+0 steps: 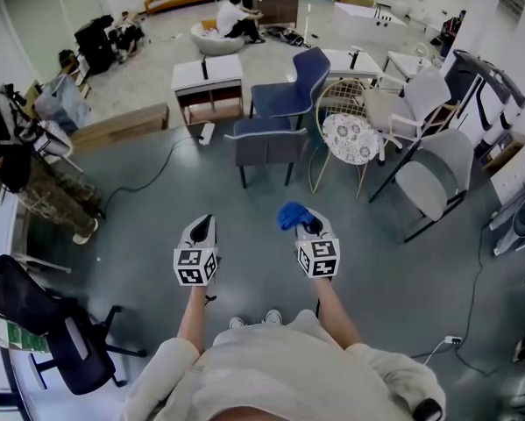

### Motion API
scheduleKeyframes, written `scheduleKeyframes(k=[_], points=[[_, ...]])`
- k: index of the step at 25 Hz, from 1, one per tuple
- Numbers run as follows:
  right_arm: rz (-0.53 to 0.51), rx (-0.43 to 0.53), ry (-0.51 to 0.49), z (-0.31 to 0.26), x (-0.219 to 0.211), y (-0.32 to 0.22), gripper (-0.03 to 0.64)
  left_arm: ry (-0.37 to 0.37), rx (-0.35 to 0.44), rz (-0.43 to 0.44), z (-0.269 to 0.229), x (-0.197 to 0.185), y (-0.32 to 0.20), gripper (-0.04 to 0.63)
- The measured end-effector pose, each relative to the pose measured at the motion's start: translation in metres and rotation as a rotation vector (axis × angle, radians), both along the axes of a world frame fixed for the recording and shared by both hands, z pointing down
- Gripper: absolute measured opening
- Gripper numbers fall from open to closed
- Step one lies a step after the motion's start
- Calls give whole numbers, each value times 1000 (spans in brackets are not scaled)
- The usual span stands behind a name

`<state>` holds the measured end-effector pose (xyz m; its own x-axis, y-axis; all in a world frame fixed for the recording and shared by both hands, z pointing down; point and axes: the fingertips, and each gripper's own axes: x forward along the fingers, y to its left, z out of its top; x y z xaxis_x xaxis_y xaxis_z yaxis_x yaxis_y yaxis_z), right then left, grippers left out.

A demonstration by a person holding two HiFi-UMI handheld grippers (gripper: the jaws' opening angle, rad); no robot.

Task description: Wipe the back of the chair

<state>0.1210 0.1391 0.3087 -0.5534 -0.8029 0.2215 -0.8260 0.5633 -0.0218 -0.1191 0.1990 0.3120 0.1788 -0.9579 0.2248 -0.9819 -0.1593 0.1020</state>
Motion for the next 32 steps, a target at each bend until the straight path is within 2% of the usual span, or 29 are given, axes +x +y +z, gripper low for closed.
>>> scheduleKeyframes(k=[10,16,26,32], points=[[-54,-35,2,18,17,-7,46,0,-25,0,10,39,-13,0],[-59,-61,11,29,11,-17,46,5,-35,5,15,39,-27,0],[-57,-89,35,45,-30,-62,46,38,-62,25,40,6,-79,0],[-38,-112,56,55,-75,-108,46,70,-83,48,56,-33,-127,0]])
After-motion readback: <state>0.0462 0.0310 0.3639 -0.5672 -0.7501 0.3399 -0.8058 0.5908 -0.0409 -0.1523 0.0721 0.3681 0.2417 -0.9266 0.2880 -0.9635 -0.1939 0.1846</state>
